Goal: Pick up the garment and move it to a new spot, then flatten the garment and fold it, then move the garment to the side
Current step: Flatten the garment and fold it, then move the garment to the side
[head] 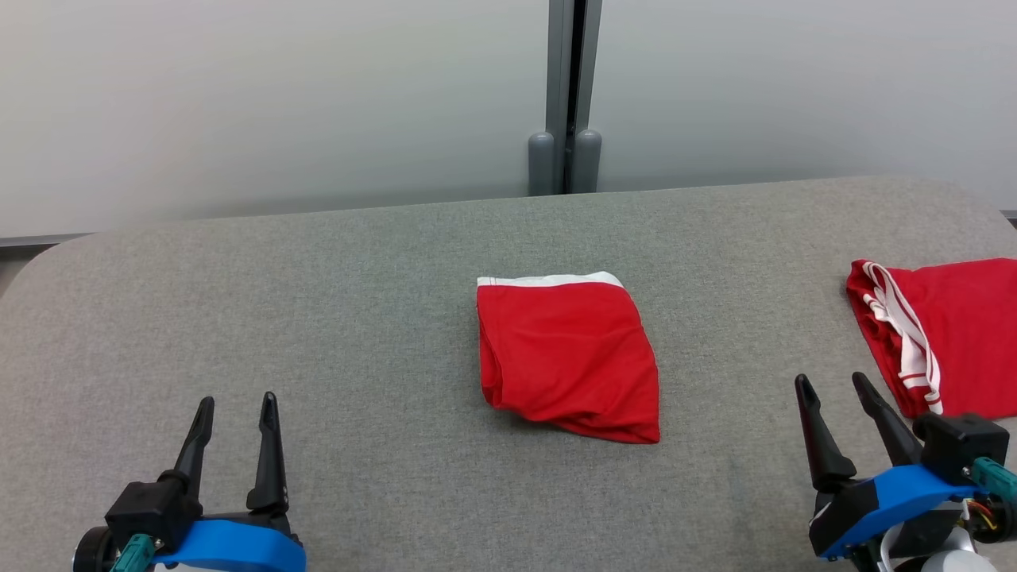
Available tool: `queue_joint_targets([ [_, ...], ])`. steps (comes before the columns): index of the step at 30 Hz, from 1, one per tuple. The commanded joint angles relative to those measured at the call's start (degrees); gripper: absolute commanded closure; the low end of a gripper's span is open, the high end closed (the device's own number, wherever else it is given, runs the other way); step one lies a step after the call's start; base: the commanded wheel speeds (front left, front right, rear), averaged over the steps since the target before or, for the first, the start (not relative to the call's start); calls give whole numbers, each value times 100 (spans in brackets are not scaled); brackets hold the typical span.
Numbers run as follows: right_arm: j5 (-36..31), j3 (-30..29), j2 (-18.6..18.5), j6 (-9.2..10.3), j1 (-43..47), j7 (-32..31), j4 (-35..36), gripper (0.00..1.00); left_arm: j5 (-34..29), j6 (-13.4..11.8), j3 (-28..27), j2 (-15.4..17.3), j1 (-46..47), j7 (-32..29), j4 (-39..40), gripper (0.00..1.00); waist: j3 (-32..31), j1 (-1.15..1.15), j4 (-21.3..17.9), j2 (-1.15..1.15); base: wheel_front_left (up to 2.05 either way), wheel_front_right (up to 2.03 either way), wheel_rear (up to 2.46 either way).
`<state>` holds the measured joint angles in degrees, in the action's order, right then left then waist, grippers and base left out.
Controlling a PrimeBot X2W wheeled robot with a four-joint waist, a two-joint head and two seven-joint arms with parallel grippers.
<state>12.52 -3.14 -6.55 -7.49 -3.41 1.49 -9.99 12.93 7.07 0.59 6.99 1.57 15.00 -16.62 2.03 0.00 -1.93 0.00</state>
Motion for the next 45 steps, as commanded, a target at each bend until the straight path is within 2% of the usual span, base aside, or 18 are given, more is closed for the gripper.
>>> queue_joint_targets([
  [1, 6, -1, 32, -1, 40, -27, 2, 0, -35, 8, -17, 2, 10, 24, -10, 0, 0, 0, 1, 0, 0, 0, 0],
  [12, 44, 76, 59, -1, -56, -113, 43, 0, -62, 29, 50, 12, 36, 24, 9, 0, 5, 0, 73, 0, 0, 0, 0],
  [16, 217, 205, 52, -1, -367, -308, 75, 0, -69, 36, 78, 44, 113, 24, 50, 0, 105, 0, 137, 0, 0, 0, 0],
  [19, 310, 251, 90, -1, -731, -687, -25, 0, -70, 41, 101, 64, 178, 24, 97, 0, 247, 0, 209, 0, 0, 0, 0],
  [22, 362, 318, 142, -1, -1246, -1307, -309, 0, -83, 44, 122, 78, 281, 24, 169, 0, 455, 0, 310, 0, 0, 0, 0],
  [27, 425, 325, 246, -1, -1975, -2211, -1167, 0, -92, 43, 180, 60, 476, 24, 263, 0, 820, 0, 558, 0, 0, 0, 0],
  [33, 204, 124, 336, -1, -2589, -2516, -2232, 0, -95, 48, 275, 15, 715, 24, 298, 0, 1156, 0, 837, 0, 0, 0, 0],
  [37, 350, 379, 369, -2, -2835, -2691, -2807, 0, -86, 50, 285, -19, 792, 24, 281, 0, 1256, 0, 892, 0, 0, 0, 0],
  [38, 408, 499, 385, -2, -2852, -2736, -2890, 4, -85, 50, 272, -23, 790, 24, 289, 0, 1264, 0, 878, 0, 0, 0, 0],
  [39, 482, 640, 389, -3, -2882, -2760, -2947, 33, -85, 38, 255, -28, 782, 24, 294, 0, 1267, 0, 850, 0, 0, 0, 0],
  [40, 555, 790, 391, -4, -2916, -2778, -2963, 100, -87, 38, 245, -35, 778, 24, 286, 0, 1264, 0, 820, 0, 0, 0, 0],
  [42, 646, 1134, 355, -8, -2978, -2831, -2918, 100, -75, 38, 210, -36, 778, 24, 272, 0, 1246, 0, 711, 0, 0, 0, 0],
  [45, 801, 1657, 46, -5, -3152, -2845, -2600, 100, -65, 39, 156, -29, 768, 24, 295, 0, 1198, 0, 470, 0, 0, 0, 0],
])
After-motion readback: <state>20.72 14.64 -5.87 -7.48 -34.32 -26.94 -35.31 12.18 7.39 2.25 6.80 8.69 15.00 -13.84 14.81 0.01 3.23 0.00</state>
